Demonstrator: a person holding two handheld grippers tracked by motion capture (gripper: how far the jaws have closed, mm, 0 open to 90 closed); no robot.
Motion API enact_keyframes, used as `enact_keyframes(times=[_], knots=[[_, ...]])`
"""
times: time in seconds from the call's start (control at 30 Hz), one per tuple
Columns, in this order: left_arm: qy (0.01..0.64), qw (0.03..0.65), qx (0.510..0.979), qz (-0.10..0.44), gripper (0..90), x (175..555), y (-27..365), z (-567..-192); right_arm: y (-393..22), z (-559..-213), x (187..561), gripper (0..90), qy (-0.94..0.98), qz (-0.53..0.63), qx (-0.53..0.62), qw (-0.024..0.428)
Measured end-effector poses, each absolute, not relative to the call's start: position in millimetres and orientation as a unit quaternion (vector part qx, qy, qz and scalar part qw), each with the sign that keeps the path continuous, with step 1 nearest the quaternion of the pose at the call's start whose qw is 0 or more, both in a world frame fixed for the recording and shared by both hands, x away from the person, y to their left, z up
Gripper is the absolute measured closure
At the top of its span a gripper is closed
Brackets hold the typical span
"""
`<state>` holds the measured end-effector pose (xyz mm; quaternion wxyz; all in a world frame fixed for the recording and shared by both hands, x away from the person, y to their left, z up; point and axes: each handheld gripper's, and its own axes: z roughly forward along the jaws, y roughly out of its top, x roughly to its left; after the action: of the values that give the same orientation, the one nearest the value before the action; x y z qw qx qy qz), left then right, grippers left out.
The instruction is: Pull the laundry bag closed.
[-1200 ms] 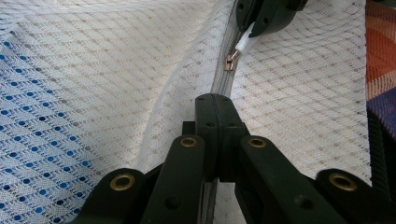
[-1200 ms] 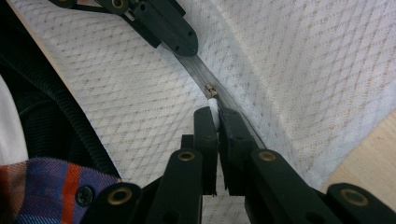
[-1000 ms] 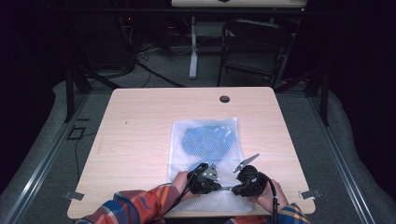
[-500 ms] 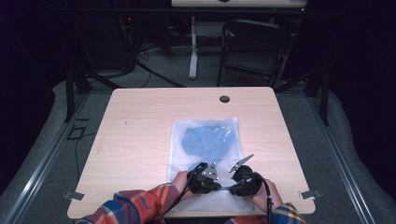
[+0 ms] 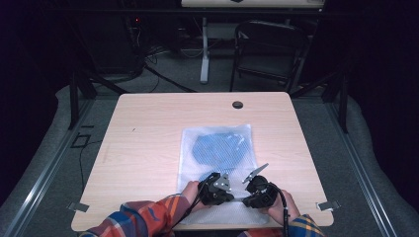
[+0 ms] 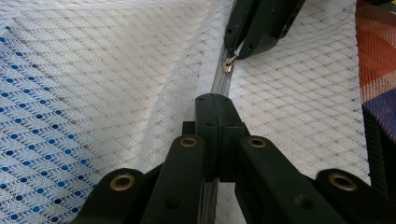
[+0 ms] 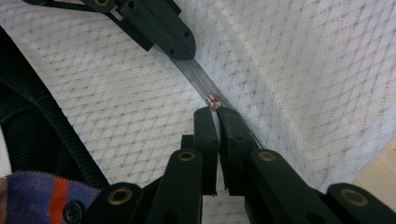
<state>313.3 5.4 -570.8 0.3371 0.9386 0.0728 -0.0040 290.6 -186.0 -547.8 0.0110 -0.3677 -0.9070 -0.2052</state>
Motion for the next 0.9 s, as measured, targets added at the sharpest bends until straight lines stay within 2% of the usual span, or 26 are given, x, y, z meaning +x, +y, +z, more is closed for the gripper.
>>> enact_keyframes(times=[0.9], knots=[[0.072,0.338,0.938,-0.009,90.0,315,7,-571,-202,-543,289,87.0,-0.903,-0.202,-0.378,0.023]])
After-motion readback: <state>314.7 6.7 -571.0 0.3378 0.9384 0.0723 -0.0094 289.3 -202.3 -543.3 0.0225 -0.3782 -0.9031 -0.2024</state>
